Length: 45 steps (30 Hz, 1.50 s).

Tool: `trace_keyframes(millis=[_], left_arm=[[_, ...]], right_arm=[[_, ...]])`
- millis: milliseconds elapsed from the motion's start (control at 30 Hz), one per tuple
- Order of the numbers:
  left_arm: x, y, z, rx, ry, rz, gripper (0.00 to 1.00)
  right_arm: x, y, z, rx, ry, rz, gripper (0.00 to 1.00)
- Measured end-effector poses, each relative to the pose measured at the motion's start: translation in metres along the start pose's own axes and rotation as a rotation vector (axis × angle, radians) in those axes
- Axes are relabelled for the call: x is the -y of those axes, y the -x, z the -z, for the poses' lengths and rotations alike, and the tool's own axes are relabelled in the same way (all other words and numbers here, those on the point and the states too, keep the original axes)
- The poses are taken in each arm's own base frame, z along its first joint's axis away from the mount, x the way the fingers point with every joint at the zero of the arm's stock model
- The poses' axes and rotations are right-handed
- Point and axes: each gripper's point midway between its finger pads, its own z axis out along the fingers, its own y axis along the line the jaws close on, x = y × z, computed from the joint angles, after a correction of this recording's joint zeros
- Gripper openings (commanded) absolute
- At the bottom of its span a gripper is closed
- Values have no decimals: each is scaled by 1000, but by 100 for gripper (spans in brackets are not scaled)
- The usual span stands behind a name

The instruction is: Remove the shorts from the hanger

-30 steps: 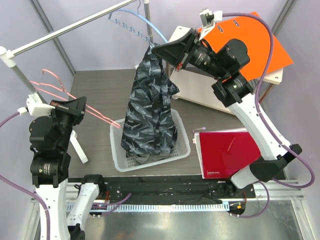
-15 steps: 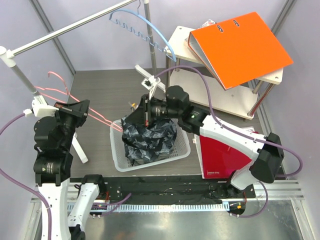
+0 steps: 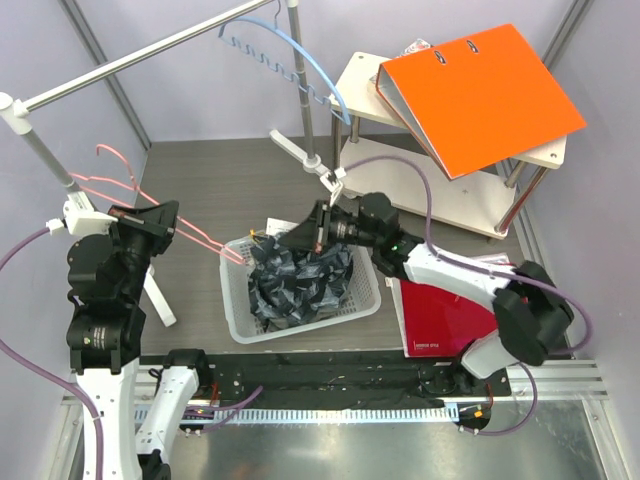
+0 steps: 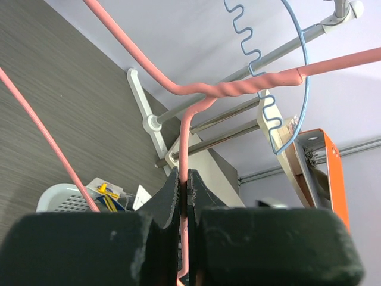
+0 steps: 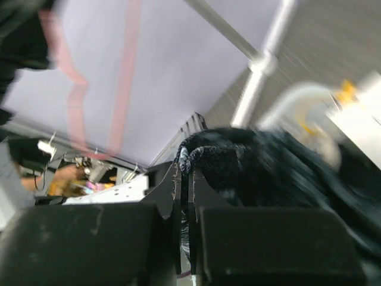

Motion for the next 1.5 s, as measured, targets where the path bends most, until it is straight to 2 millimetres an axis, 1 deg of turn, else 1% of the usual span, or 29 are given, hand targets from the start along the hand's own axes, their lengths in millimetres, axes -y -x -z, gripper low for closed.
trace_keyframes(millis=[100,167,200,267,300,367,433,533,600,633,667,700,767,900,967,1033,1167,1267,1300,1333,1367,1433,1500], left_arm=[[0,0,0,0,0,-9,0],[0,0,0,0,0,-12,0],[-1,0,0,0,0,-14,1],[-1,0,0,-1,0,-15,0],[-1,0,0,-1,0,-15,0],[-1,0,0,-1,0,-15,0],[-1,0,0,-1,0,-15,0],[-1,0,0,-1,0,-15,0],[-1,-1,0,-1,0,-15,0],[-2,-1,0,-2,1,-15,0],[-3,-2,0,-3,2,-15,0],[-3,-3,0,-5,4,-14,0],[-5,-4,-1,-8,8,-14,0],[-5,-7,-1,-20,4,-11,0],[-3,-9,-1,-32,-6,-7,0],[-1,-11,0,-45,-16,-5,0],[1,-19,-3,-85,-33,11,0],[-3,-29,-10,-117,-32,24,0],[-6,-32,-12,-129,-26,30,0],[-8,-36,-14,-142,-21,37,0],[-10,-38,-16,-152,-14,42,0],[-13,-42,-18,-167,-7,47,0],[-12,-43,-18,-171,-9,48,0]], right_arm=[[77,-45,16,-38,-129,-180,1],[115,-71,31,-69,-224,-277,1],[130,-81,39,-79,-268,-316,1],[140,-83,46,-87,-319,-319,1],[140,-80,47,-86,-329,-303,1],[134,-64,46,-83,-348,-230,1],[122,-40,43,-65,-358,-142,1],[107,-10,38,-41,-357,-28,1],[102,-4,35,-46,-357,24,1],[104,-6,34,-55,-366,37,1],[107,-13,33,-74,-379,45,1],[114,-24,30,-103,-397,45,1],[127,-54,19,-174,-421,43,1],[169,-137,-2,-357,-515,22,1],[185,-163,-7,-394,-551,26,1],[184,-163,-11,-382,-554,41,1],[183,-158,-8,-360,-587,81,1],[181,-153,-3,-370,-615,118,18],[179,-150,0,-374,-625,129,29],[178,-148,4,-380,-638,141,34],[176,-144,9,-390,-653,157,42],[168,-136,20,-398,-679,182,50],[158,-125,31,-403,-693,210,64]])
